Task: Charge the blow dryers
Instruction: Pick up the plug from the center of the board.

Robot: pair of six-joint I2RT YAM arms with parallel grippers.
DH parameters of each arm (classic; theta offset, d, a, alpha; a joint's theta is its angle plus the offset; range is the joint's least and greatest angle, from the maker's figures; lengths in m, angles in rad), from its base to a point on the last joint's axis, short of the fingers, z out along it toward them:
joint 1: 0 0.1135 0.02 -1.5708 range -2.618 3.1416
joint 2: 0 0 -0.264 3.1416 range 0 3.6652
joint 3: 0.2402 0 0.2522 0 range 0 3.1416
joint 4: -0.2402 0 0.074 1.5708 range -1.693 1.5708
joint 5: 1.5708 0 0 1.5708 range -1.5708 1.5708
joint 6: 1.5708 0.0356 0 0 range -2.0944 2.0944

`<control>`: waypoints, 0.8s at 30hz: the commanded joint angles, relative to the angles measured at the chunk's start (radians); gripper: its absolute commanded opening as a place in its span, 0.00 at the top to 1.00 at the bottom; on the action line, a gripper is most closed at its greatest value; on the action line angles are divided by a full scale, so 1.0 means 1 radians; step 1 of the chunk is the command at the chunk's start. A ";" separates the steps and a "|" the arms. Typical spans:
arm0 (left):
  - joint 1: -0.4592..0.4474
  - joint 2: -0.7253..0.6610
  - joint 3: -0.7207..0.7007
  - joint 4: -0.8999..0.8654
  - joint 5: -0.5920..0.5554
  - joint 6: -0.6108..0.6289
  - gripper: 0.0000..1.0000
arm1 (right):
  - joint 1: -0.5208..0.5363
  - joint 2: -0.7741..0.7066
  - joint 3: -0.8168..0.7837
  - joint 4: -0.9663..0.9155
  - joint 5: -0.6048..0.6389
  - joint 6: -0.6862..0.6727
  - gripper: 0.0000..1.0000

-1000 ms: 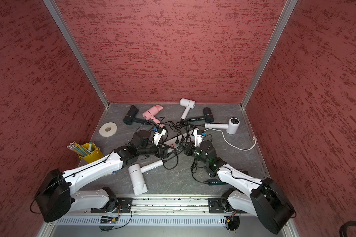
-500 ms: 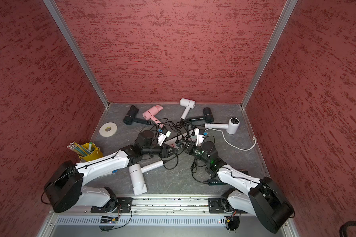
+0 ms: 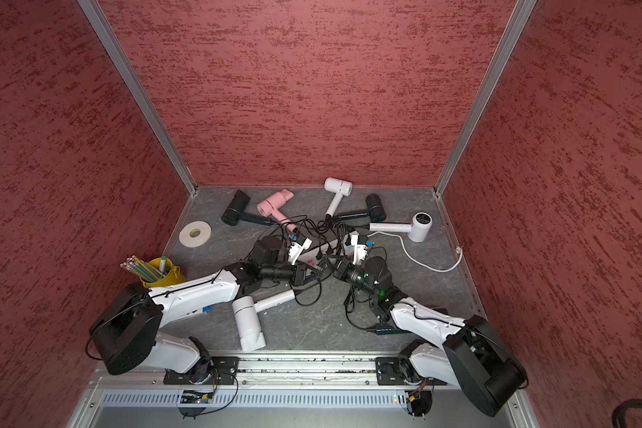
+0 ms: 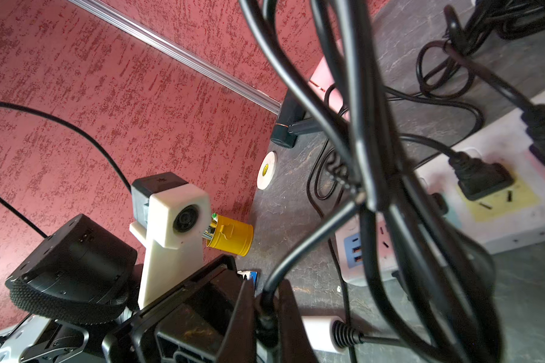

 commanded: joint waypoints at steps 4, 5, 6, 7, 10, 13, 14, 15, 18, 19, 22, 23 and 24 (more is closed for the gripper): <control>-0.001 0.008 0.011 0.027 0.003 0.014 0.77 | -0.005 0.014 -0.007 0.088 -0.042 0.016 1.00; -0.001 0.009 0.012 0.027 0.003 0.015 0.76 | -0.005 0.014 -0.007 0.092 -0.044 0.018 1.00; -0.001 0.010 0.012 0.027 0.004 0.016 0.75 | -0.005 0.015 -0.008 0.094 -0.045 0.020 1.00; 0.000 0.011 0.012 0.027 0.004 0.016 0.75 | -0.005 0.015 -0.008 0.096 -0.046 0.020 1.00; 0.000 0.011 0.011 0.032 0.009 0.019 0.76 | -0.005 0.015 -0.009 0.094 -0.049 0.022 1.00; -0.001 0.007 0.009 0.033 0.013 0.028 0.84 | -0.005 0.015 -0.010 0.094 -0.052 0.021 1.00; -0.001 0.005 0.010 0.032 0.013 0.033 0.86 | -0.005 0.015 -0.010 0.094 -0.053 0.022 1.00; -0.001 0.002 0.010 0.030 0.013 0.040 0.88 | -0.005 0.015 -0.010 0.092 -0.056 0.021 1.00; -0.001 -0.004 0.021 -0.001 -0.001 0.071 0.91 | -0.005 0.018 -0.010 0.084 -0.062 0.016 0.96; -0.001 -0.005 0.027 -0.016 -0.010 0.087 0.91 | -0.005 0.018 -0.011 0.081 -0.064 0.014 0.94; -0.004 -0.008 0.051 -0.084 -0.053 0.142 0.92 | -0.005 0.014 -0.002 0.048 -0.072 -0.003 0.85; -0.004 -0.009 0.061 -0.106 -0.072 0.163 0.92 | -0.005 0.009 0.007 0.021 -0.074 -0.016 0.80; -0.007 -0.012 0.068 -0.127 -0.093 0.183 0.92 | -0.006 0.003 0.019 -0.014 -0.075 -0.032 0.76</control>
